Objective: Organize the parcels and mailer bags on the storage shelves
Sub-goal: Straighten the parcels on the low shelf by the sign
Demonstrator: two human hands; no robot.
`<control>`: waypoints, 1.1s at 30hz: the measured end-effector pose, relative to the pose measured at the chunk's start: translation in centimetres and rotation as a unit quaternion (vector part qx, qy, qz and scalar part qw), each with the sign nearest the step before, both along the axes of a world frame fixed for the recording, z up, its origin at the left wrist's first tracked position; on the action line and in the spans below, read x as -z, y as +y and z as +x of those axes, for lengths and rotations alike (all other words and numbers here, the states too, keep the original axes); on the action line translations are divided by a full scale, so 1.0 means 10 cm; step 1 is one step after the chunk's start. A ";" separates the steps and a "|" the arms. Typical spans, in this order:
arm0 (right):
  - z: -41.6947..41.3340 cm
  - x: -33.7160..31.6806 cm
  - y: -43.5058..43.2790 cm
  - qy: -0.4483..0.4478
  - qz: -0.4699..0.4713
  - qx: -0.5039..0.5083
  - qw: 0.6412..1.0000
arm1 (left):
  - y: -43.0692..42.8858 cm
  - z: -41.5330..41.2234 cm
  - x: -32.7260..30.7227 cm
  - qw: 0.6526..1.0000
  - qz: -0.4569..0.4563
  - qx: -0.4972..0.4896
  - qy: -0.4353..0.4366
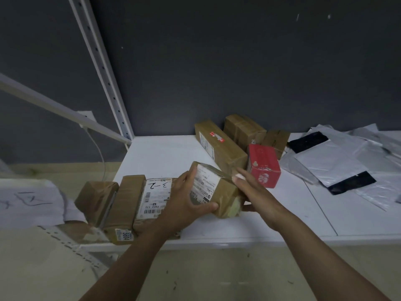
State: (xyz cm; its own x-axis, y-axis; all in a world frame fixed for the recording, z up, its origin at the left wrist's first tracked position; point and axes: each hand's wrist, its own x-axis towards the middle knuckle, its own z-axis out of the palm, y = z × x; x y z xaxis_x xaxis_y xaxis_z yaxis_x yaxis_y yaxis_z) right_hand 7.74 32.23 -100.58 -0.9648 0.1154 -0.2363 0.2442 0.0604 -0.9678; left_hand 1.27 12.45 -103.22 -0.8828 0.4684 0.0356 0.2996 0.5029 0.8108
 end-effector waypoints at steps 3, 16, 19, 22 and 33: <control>0.05 -0.01 0.05 0.011 0.028 -0.034 0.999 | 0.05 -0.01 0.06 0.999 -0.042 0.023 0.016; -0.08 0.57 -0.40 0.028 0.383 -0.074 0.921 | -0.49 -0.25 -0.04 0.924 -0.351 0.062 0.140; -0.08 0.58 -0.43 0.043 0.422 -0.133 0.896 | -0.68 -0.29 0.01 0.888 -0.432 0.077 0.140; -0.09 0.63 -0.43 0.076 0.443 -0.169 0.877 | -0.81 -0.30 0.07 0.844 -0.497 0.097 0.176; -0.15 0.77 -0.47 0.142 0.537 -0.179 0.812 | -0.87 -0.30 0.21 0.882 -0.448 0.098 0.103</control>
State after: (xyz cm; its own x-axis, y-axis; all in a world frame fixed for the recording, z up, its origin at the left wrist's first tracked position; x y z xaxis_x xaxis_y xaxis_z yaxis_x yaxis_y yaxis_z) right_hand 6.26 27.56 -108.25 -0.9801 -0.1914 0.0525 -0.1981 0.9253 -0.3233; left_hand -1.78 3.71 -105.36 -0.7995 0.5333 -0.2764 0.5472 0.8364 0.0314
